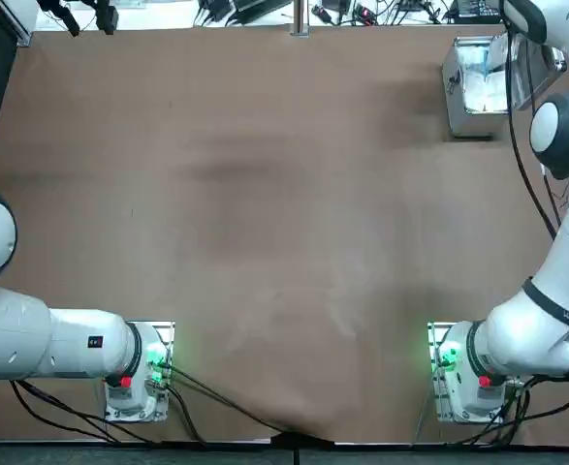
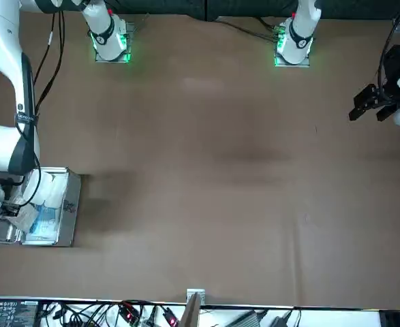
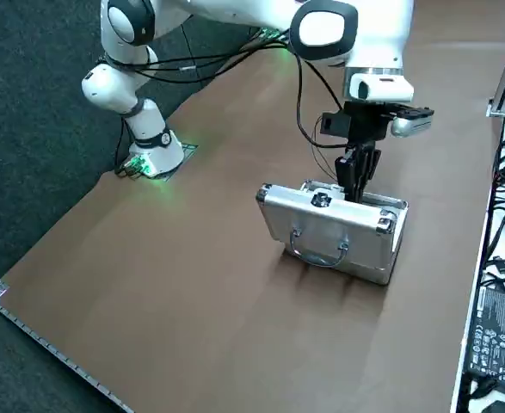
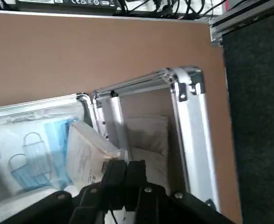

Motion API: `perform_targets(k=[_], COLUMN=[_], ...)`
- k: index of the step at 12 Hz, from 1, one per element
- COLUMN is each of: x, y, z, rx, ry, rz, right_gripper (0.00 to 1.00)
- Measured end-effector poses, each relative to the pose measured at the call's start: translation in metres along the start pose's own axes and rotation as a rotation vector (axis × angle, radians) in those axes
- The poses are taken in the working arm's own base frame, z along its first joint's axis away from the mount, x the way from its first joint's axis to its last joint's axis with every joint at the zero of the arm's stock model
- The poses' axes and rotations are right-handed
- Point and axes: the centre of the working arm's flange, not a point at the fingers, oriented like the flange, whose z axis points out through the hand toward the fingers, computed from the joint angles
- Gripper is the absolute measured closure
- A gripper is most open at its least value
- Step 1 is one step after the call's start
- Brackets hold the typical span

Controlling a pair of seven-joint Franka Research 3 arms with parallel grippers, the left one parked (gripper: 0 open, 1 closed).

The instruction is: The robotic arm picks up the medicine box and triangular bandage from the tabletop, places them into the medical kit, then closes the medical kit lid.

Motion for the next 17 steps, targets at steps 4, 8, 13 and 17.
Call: perform_targets(k=[4,8,13,17], x=[0.001,0.001,0.000,0.003], y=[0.003,0.002,-0.014,-0.025], z=[0.000,0.002,0.012,0.004], rx=[-0.037,-0.039,-0.037,-0.023], ry=[0.008,0.007,-0.002,0.036], rz=[-0.034,-0.044,-0.064,-0.019], right_gripper=[0.99,0.99,0.98,0.93])
